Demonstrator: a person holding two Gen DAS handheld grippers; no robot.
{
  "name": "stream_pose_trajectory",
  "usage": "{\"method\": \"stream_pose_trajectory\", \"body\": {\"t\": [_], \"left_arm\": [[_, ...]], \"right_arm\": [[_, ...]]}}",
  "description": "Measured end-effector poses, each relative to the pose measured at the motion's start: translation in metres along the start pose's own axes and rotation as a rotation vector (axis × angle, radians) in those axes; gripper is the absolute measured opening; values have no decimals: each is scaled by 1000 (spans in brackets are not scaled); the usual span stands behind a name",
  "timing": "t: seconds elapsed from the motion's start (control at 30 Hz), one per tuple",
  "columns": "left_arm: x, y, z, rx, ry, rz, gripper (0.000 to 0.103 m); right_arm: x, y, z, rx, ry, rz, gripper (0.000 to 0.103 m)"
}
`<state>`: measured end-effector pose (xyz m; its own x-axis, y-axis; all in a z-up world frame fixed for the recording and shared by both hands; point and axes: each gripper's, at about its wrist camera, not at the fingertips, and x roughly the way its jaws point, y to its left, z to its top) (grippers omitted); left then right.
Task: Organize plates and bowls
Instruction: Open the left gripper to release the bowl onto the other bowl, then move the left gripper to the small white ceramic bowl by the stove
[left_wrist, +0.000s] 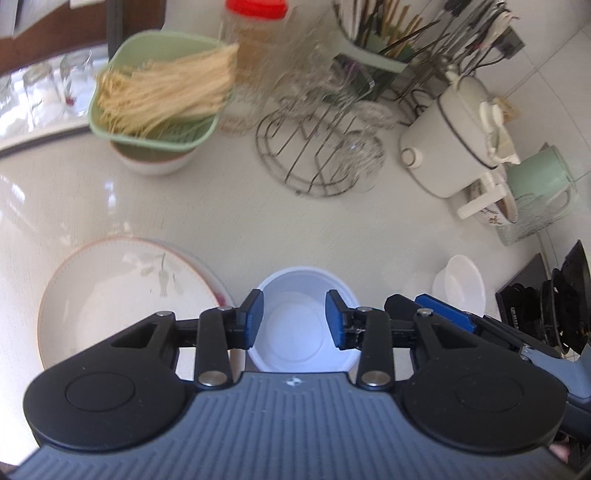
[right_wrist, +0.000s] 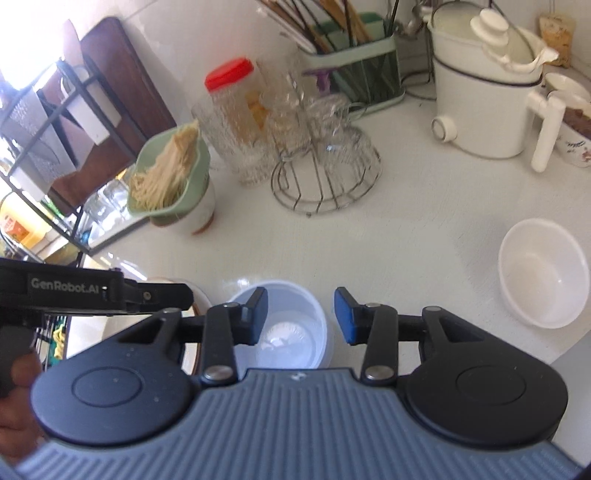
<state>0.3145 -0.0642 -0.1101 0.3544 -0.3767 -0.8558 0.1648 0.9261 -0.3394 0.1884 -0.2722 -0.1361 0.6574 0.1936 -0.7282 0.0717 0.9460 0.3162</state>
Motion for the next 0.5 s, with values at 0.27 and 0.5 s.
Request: {"method": "stream_pose_trajectory", "body": {"t": [0.27, 0.5], "left_arm": [[-27, -17, 9, 88, -61, -23, 42], [-44, -24, 16, 131, -111, -46, 42]], "right_arm": [[-23, 5, 16, -9, -82, -15, 43], [-37, 12, 25, -37, -134, -21, 43]]}}
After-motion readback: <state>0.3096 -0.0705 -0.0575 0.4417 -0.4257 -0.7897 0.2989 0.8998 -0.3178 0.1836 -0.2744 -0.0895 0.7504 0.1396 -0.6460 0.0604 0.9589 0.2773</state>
